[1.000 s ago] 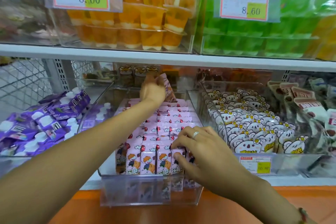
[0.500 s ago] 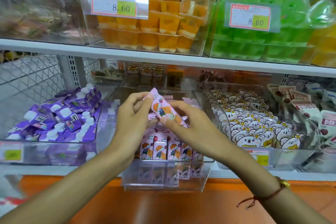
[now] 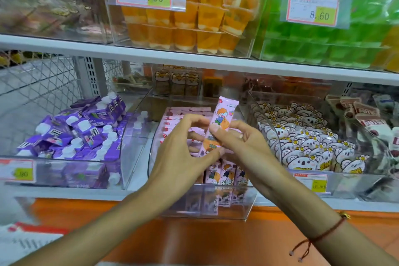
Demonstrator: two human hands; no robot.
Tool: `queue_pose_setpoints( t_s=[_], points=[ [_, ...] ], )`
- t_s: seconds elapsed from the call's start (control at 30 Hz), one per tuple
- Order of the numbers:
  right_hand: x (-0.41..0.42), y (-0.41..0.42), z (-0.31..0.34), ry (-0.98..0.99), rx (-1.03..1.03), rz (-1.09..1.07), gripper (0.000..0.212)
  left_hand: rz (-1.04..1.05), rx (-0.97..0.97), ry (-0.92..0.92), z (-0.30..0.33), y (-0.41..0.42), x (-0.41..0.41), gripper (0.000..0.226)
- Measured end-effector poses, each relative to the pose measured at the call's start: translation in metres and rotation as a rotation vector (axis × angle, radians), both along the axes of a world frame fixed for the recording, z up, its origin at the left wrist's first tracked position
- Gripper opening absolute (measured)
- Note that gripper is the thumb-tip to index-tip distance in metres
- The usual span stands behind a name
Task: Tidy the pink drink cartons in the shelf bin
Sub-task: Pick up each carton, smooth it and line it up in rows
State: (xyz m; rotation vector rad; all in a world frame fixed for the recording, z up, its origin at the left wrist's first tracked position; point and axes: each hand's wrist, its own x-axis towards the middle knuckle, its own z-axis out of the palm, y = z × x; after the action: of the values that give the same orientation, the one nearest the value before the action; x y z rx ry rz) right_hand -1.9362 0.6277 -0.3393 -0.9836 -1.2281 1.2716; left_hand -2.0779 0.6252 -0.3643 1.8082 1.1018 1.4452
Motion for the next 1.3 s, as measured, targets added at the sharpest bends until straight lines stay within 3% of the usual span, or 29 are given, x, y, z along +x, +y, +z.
queue_pose_setpoints(
  t_s=[0.17, 0.3, 0.4, 0.5, 0.57, 0.67, 0.77, 0.87, 1.03, 1.3],
  points=[
    [0.009, 0.003, 0.004, 0.029, 0.027, 0.126, 0.026, -0.013, 0.022, 0.024, 0.0, 0.004, -0.003, 0.027],
    [0.005, 0.003, 0.0, 0.013, 0.113, -0.03, 0.03, -0.031, 0.05, 0.125, -0.003, 0.004, -0.005, 0.025],
    [0.001, 0.001, -0.003, 0.036, 0.144, -0.149, 0.032, 0.064, 0.153, 0.22, -0.004, 0.004, -0.004, 0.038],
    [-0.001, -0.002, -0.002, -0.042, 0.18, -0.176, 0.036, 0.11, 0.175, 0.211, 0.002, 0.005, -0.005, 0.035],
    [0.0, -0.002, 0.0, -0.076, 0.192, -0.152, 0.037, 0.006, 0.059, 0.086, 0.009, 0.004, -0.007, 0.029],
    [0.006, 0.0, 0.004, -0.101, 0.14, -0.135, 0.032, -0.153, -0.264, -0.149, 0.02, 0.002, -0.007, 0.035],
    [0.009, 0.003, 0.004, -0.072, 0.059, -0.125, 0.032, -0.231, -0.557, -0.227, 0.022, 0.0, -0.004, 0.037],
    [0.007, 0.003, 0.003, -0.045, -0.018, -0.103, 0.038, -0.243, -0.655, -0.263, 0.024, 0.0, -0.003, 0.029],
    [0.012, 0.004, 0.004, -0.086, 0.051, -0.019, 0.035, -0.259, -0.482, -0.209, 0.018, 0.003, -0.006, 0.012],
    [0.025, 0.006, 0.005, -0.076, 0.286, 0.14, 0.042, -0.236, -0.186, -0.131, 0.019, 0.006, -0.014, 0.044]
  ],
)
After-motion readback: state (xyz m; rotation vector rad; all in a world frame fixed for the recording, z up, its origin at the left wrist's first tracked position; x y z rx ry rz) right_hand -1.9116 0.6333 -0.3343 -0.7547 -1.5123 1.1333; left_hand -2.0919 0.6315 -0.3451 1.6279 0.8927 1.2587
